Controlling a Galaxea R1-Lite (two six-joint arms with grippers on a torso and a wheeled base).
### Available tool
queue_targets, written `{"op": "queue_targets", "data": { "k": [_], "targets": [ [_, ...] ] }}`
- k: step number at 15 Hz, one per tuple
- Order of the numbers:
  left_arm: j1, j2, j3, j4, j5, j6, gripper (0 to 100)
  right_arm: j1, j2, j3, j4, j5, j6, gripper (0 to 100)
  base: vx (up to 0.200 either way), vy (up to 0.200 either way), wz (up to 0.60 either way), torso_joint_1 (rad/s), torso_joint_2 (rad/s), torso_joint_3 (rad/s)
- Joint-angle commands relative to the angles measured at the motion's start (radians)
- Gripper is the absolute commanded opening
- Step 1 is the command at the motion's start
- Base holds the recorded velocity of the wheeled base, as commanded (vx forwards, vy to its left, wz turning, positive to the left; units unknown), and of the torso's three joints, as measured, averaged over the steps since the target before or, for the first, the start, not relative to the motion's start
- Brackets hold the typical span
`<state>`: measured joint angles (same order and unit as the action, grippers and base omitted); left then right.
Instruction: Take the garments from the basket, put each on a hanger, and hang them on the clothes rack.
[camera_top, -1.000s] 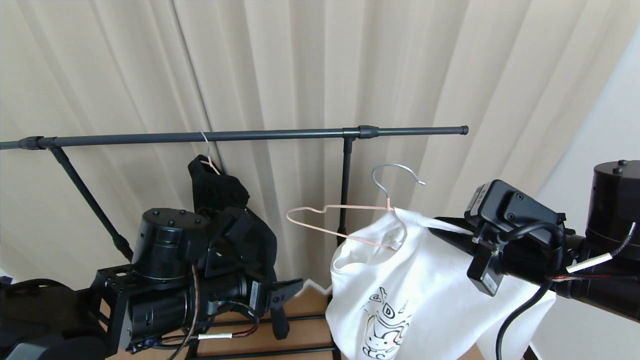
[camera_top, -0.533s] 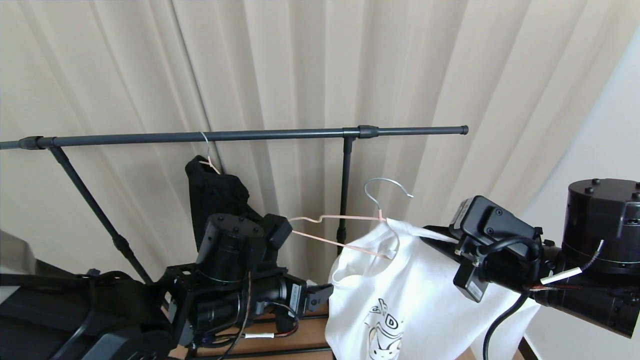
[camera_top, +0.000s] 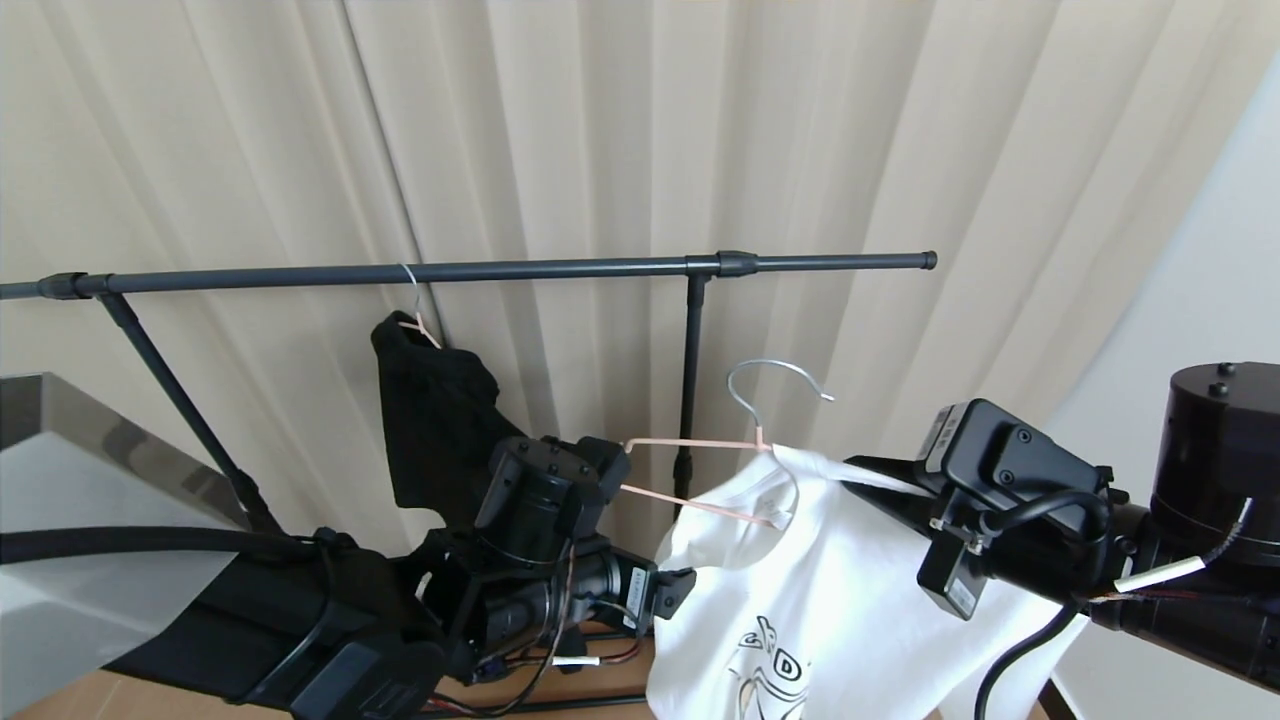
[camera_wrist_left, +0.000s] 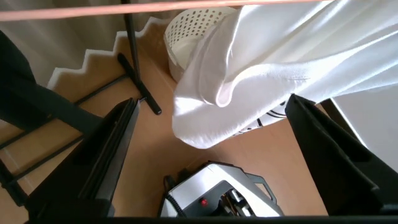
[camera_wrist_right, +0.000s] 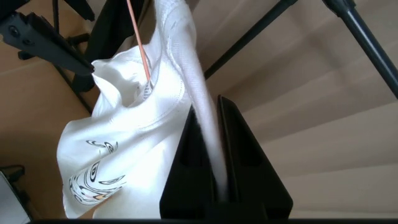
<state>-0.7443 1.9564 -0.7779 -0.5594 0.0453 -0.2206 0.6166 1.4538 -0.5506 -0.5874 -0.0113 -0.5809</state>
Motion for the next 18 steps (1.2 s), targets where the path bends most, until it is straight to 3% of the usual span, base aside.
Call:
{"op": "queue_targets", "data": {
  "k": [1, 8, 9, 18],
  "targets": [
    [-0.001, 0.032, -0.011, -0.002, 0.024, 0.000, 100, 0.002, -0.027, 0.005, 0.001, 0.001, -0.001, 0, 0.000, 0.000, 0.00, 0.000, 0.00, 0.000],
    [-0.003, 0.059, -0.041, -0.004, 0.082, -0.029, 100, 0.028, -0.105, 0.018, 0.012, -0.001, -0.001, 0, 0.000, 0.000, 0.00, 0.000, 0.00, 0.000],
    [-0.003, 0.059, -0.041, -0.004, 0.082, -0.029, 0, 0.028, -0.105, 0.018, 0.012, -0.001, -0.001, 0, 0.000, 0.000, 0.00, 0.000, 0.00, 0.000],
    [0.031, -0.070, 0.003, -0.004, 0.131, -0.040, 0, 0.008, -0.067, 0.018, 0.011, 0.004, -0.001, 0, 0.000, 0.000, 0.00, 0.000, 0.00, 0.000]
  ]
}}
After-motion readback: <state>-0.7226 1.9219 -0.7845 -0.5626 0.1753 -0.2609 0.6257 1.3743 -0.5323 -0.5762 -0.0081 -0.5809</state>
